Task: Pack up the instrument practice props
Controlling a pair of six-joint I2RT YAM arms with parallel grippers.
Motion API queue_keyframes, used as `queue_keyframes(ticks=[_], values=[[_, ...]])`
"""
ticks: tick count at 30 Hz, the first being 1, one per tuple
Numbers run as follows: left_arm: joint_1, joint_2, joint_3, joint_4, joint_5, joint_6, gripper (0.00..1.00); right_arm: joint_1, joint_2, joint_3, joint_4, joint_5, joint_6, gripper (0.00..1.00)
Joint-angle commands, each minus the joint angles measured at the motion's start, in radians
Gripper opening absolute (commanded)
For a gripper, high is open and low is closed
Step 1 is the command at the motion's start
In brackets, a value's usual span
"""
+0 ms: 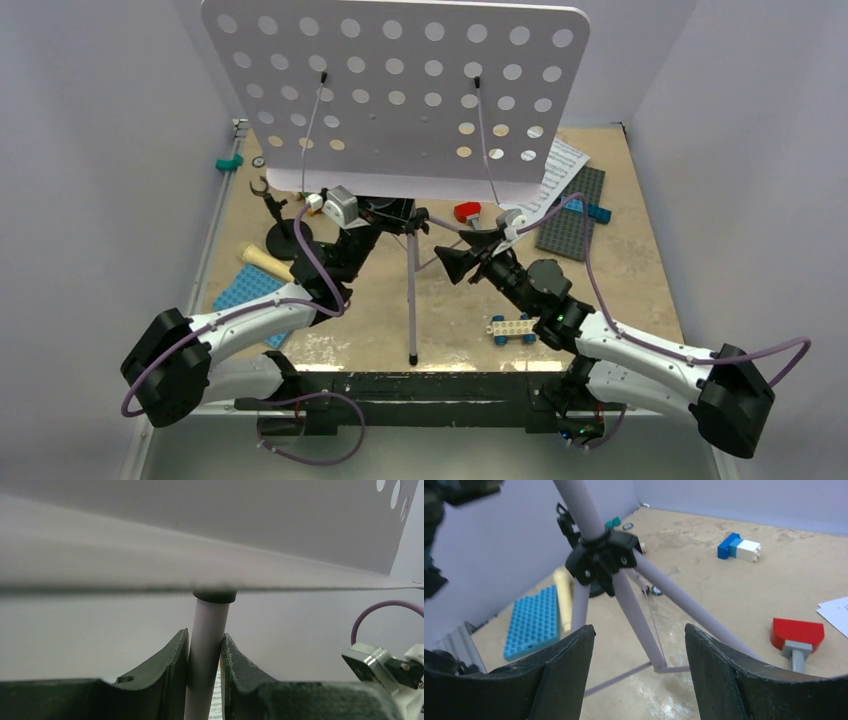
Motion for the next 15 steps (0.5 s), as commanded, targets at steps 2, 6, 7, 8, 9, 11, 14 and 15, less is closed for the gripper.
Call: queue_keyframes(ticks=[2, 6, 7, 8, 9, 11, 14, 15], values=[[-0.028, 0.073, -0.188, -0.409, -0.081, -0.13, 0.0, -0.018, -0.007, 0.062, 0.118, -0.129, 0.06, 0.68], [-0.045, 0.066, -0.198, -0.405, -0.102, -0.136, 0.0, -0.018, 0.055, 0.149, 0.066, -0.168, -0.075, 0.61], [-0.048, 0.062, -0.199, -0.406, -0.105, -0.136, 0.0, -0.018, 0.071, 0.163, 0.057, -0.175, -0.118, 0.59], [-0.052, 0.061, -0.201, -0.406, -0.108, -0.134, 0.0, -0.018, 0.081, 0.168, 0.058, -0.177, -0.134, 0.58], [-0.055, 0.059, -0.199, -0.41, -0.109, -0.132, 0.0, -0.018, 0.092, 0.173, 0.064, -0.178, -0.164, 0.57], [-0.057, 0.055, -0.196, -0.419, -0.11, -0.127, 0.0, -0.018, 0.114, 0.182, 0.068, -0.203, -0.194, 0.55], [-0.057, 0.055, -0.189, -0.424, -0.111, -0.123, 0.0, -0.018, 0.149, 0.205, 0.067, -0.214, -0.232, 0.52], [-0.058, 0.055, -0.187, -0.425, -0.11, -0.123, 0.0, -0.018, 0.163, 0.214, 0.066, -0.212, -0.239, 0.5]])
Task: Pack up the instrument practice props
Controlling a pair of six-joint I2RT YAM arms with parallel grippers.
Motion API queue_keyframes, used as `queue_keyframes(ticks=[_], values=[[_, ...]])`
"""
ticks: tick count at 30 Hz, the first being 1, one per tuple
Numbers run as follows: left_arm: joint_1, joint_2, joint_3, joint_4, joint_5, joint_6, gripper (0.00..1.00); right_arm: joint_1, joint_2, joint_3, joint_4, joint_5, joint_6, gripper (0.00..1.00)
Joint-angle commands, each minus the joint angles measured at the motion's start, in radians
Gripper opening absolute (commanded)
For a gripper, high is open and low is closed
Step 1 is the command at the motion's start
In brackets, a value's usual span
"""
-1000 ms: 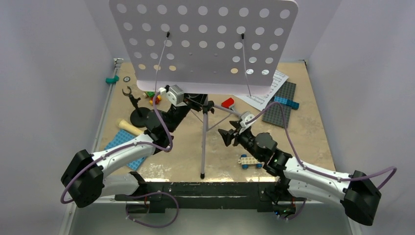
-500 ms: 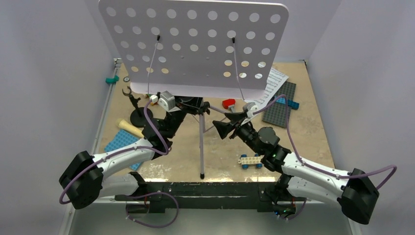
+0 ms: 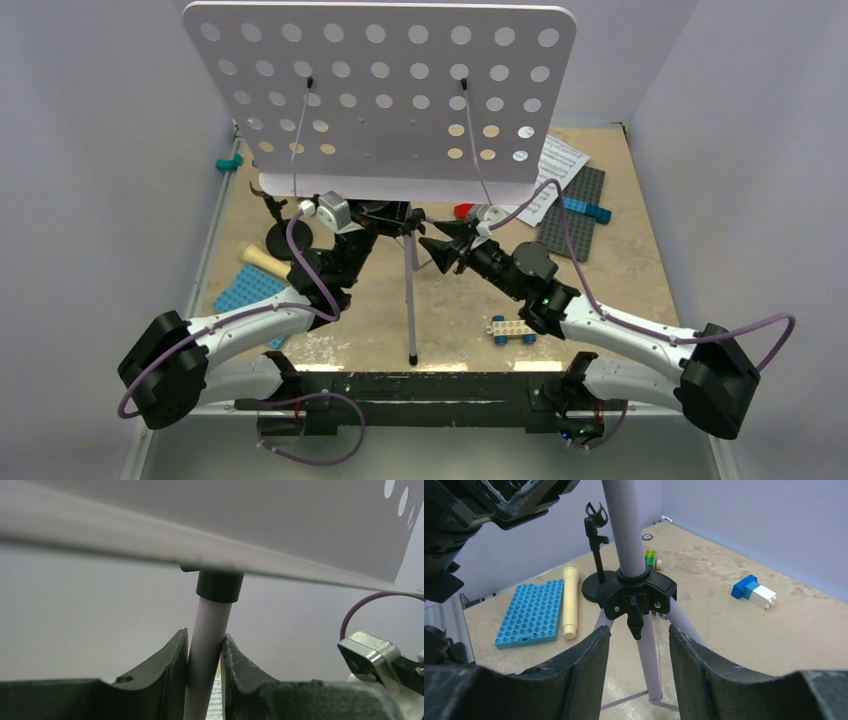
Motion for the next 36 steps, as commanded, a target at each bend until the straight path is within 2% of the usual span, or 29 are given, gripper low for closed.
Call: queue_keyframes(ticks=[1, 7, 13, 17, 24, 29, 33, 36], values=[[-0.034, 0.079, -0.141, -0.488, -0.037, -0.104, 0.0, -0.002, 0.045, 0.071, 0.022, -0.031, -0.108, 0.48], [-0.035, 0.065, -0.123, -0.512, -0.039, -0.086, 0.0, -0.002, 0.083, 0.08, 0.07, -0.055, -0.196, 0.41], [-0.035, 0.048, -0.105, -0.536, -0.038, -0.072, 0.0, 0.01, 0.113, 0.076, 0.14, -0.055, -0.339, 0.15], [-0.036, 0.043, -0.094, -0.547, -0.03, -0.071, 0.0, 0.04, 0.115, 0.056, 0.206, -0.03, -0.497, 0.04], [-0.035, 0.046, -0.077, -0.568, -0.016, -0.077, 0.0, 0.122, 0.159, 0.039, 0.287, 0.085, -0.978, 0.0], [-0.035, 0.054, -0.066, -0.573, -0.011, -0.083, 0.0, 0.198, 0.252, 0.01, 0.453, 0.192, -1.339, 0.0], [-0.035, 0.049, -0.064, -0.574, -0.011, -0.078, 0.0, 0.231, 0.313, 0.011, 0.638, 0.254, -1.485, 0.0], [-0.035, 0.04, -0.073, -0.574, -0.018, -0.068, 0.0, 0.24, 0.327, 0.012, 0.697, 0.281, -1.514, 0.0]])
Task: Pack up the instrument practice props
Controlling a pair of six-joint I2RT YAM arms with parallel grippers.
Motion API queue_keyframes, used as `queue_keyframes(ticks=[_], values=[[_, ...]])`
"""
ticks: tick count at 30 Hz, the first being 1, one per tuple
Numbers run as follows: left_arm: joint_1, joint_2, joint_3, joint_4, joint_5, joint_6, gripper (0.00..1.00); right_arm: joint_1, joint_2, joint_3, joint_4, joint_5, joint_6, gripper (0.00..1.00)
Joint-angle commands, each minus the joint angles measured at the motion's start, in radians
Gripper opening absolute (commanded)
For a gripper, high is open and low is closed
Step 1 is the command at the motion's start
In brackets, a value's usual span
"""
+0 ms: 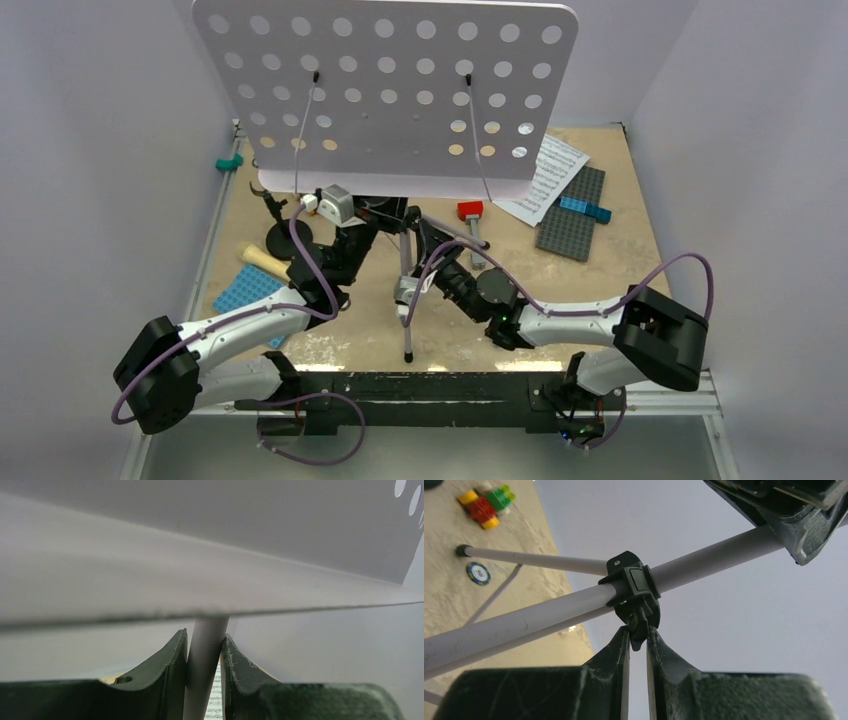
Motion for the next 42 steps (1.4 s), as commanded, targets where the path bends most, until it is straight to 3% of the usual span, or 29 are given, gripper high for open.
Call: queue_keyframes(ticks=[1, 3, 7, 11, 16, 21, 24, 28, 42], values=[[-0.033, 0.069, -0.108, -0.439, 0.015, -0.086, 0.0, 0.024, 0.009, 0.029, 0.288, 0.003, -0.171, 0.03], [-0.033, 0.067, -0.112, -0.431, 0.014, -0.084, 0.0, 0.026, -0.002, 0.023, 0.307, 0.024, -0.129, 0.12], [-0.033, 0.074, -0.109, -0.416, 0.014, -0.083, 0.0, 0.026, -0.08, 0.042, 0.275, 0.129, 0.047, 0.49], [-0.033, 0.078, -0.091, -0.413, 0.015, -0.078, 0.0, 0.027, -0.3, 0.075, -0.054, 0.171, 0.41, 0.63], [-0.033, 0.072, -0.077, -0.409, 0.02, -0.083, 0.0, 0.014, -0.514, 0.087, -0.534, 0.097, 0.942, 0.64], [-0.034, 0.054, -0.088, -0.415, 0.03, -0.105, 0.0, 0.014, -0.567, -0.092, -0.538, 0.088, 1.273, 0.61], [-0.034, 0.031, -0.115, -0.418, 0.028, -0.124, 0.0, 0.014, -0.55, -0.18, -0.451, 0.047, 1.411, 0.54], [-0.034, -0.003, -0.135, -0.43, 0.029, -0.15, 0.0, 0.014, -0.452, -0.209, -0.321, -0.01, 1.46, 0.49], [-0.036, -0.054, -0.14, -0.466, 0.041, -0.16, 0.0, -0.009, -0.035, -0.069, -0.002, 0.039, 1.376, 0.56]])
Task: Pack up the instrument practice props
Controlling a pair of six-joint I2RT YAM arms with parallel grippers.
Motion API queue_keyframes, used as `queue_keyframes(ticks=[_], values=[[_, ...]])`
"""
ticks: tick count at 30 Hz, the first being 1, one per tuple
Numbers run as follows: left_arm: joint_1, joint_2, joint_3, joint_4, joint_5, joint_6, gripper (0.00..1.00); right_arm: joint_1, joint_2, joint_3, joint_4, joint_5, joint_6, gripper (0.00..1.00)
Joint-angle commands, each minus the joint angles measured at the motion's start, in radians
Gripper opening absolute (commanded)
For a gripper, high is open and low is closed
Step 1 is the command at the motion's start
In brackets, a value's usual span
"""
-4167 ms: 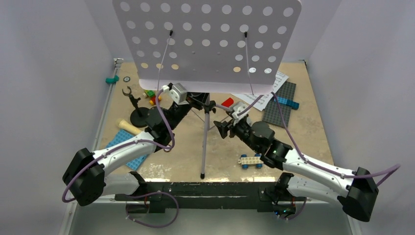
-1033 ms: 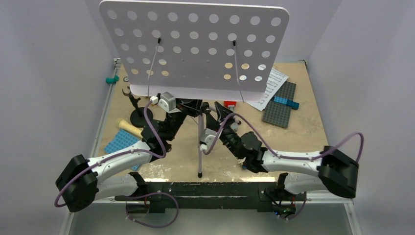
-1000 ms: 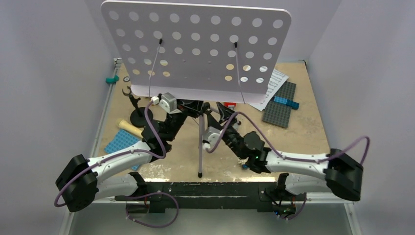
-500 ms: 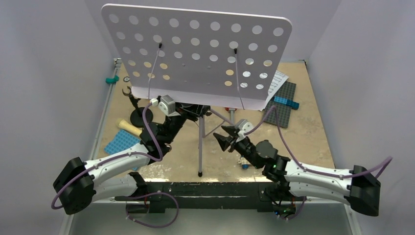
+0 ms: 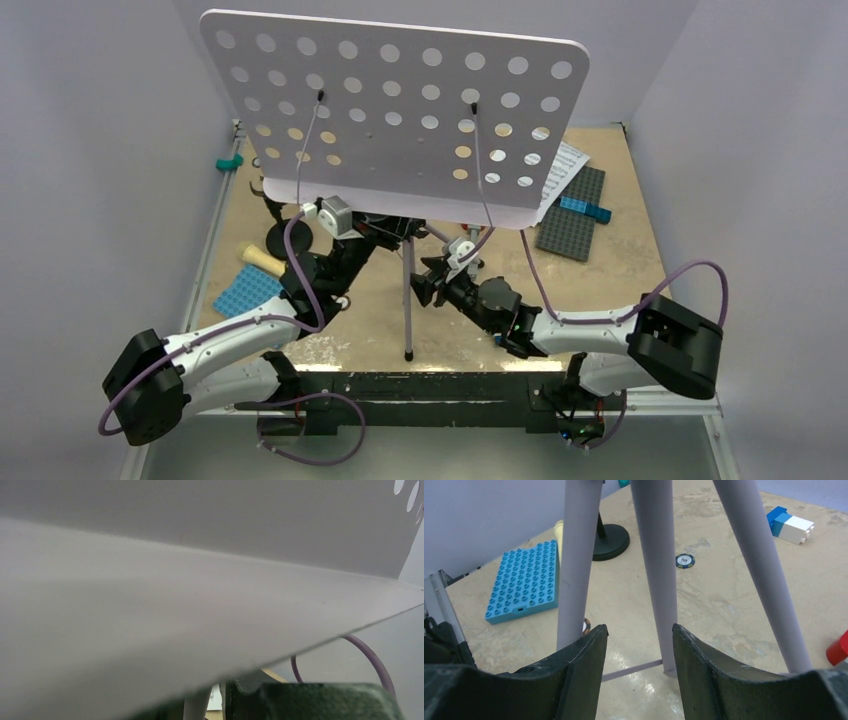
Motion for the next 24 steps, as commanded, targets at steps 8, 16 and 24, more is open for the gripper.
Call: queue_keyframes(ticks=[8, 16, 24], values=[[-0.008, -0.008, -0.123, -0.411, -0.041, -0.104, 0.0, -0.081, 0.144, 0.11, 0.202, -0.005, -0.029, 0.55], [-0.008, -0.01, -0.114, -0.419, -0.04, -0.101, 0.0, -0.097, 0.229, 0.147, 0.235, -0.093, -0.077, 0.47], [-0.008, -0.009, -0.099, -0.414, -0.041, -0.093, 0.0, -0.097, 0.263, 0.159, 0.258, -0.102, -0.114, 0.08]])
